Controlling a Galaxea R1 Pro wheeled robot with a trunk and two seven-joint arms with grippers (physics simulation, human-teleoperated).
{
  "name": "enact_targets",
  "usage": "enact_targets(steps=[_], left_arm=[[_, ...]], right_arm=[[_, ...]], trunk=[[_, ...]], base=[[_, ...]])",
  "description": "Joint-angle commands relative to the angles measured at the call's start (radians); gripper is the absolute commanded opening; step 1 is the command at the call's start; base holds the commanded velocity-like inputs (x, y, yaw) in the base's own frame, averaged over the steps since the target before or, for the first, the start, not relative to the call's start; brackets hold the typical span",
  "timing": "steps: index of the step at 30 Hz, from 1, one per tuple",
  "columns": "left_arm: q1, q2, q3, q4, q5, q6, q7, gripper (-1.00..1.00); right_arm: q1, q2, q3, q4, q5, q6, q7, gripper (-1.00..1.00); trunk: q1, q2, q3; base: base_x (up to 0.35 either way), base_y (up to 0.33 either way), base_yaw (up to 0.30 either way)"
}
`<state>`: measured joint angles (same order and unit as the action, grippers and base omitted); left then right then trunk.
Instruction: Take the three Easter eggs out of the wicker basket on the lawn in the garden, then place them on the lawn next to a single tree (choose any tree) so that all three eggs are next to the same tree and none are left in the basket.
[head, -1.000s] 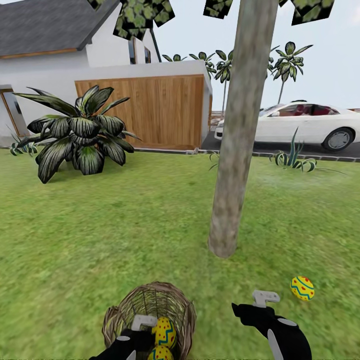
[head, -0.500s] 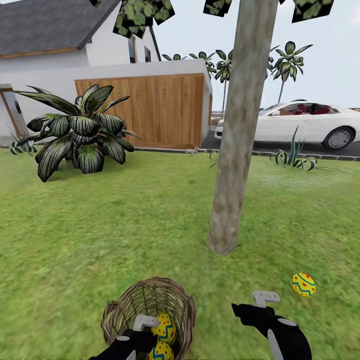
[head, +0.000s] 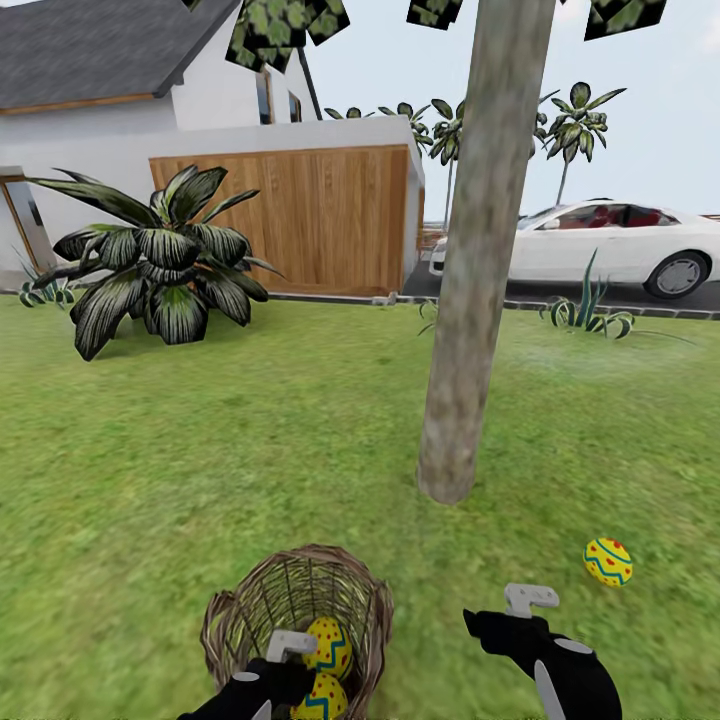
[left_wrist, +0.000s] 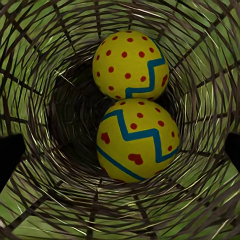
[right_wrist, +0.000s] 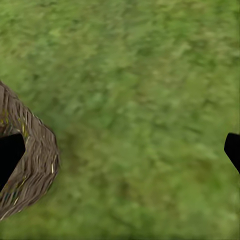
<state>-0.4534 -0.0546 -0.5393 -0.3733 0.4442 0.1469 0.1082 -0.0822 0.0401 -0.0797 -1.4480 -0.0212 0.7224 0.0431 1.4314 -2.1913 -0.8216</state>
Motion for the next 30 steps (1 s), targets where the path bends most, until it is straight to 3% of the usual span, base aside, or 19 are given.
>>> enact_targets(steps=[1, 12, 18, 19, 21, 30], left_arm=[[-0.001, 0.001, -0.008, -0.002, 0.01, 0.004, 0.008, 1.0], [-0.001, -0.001, -0.007, -0.002, 0.011, 0.014, 0.008, 1.0], [-0.006, -0.003, -0.009, -0.011, 0.018, 0.074, 0.01, 1.0], [-0.023, -0.003, -0.007, -0.012, 0.022, 0.121, 0.012, 1.0], [-0.058, -0.002, -0.004, -0.007, 0.023, 0.143, 0.012, 1.0], [-0.099, -0.002, -0.001, -0.008, 0.025, 0.179, 0.015, 1.0]], right_arm=[[-0.001, 0.001, -0.003, -0.001, -0.002, 0.005, 0.005, 1.0], [-0.001, 0.001, -0.001, 0.015, -0.001, 0.004, 0.004, 1.0], [-0.007, 0.001, 0.0, 0.042, 0.0, 0.004, 0.003, 1.0], [-0.01, 0.001, 0.0, 0.049, 0.0, 0.003, 0.003, 1.0], [-0.011, 0.001, 0.0, 0.052, 0.0, 0.003, 0.003, 1.0], [-0.011, 0.001, 0.0, 0.053, 0.0, 0.003, 0.004, 1.0]], trunk=[[0.004, -0.008, -0.004], [0.046, -0.085, -0.039], [0.069, -0.127, -0.057], [0.073, -0.134, -0.061], [0.08, -0.148, -0.067], [0.115, -0.211, -0.095]], base=[[0.0, 0.0, 0.0], [0.0, 0.0, 0.0], [0.0, 0.0, 0.0], [0.0, 0.0, 0.0], [0.0, 0.0, 0.0], [0.0, 0.0, 0.0]])
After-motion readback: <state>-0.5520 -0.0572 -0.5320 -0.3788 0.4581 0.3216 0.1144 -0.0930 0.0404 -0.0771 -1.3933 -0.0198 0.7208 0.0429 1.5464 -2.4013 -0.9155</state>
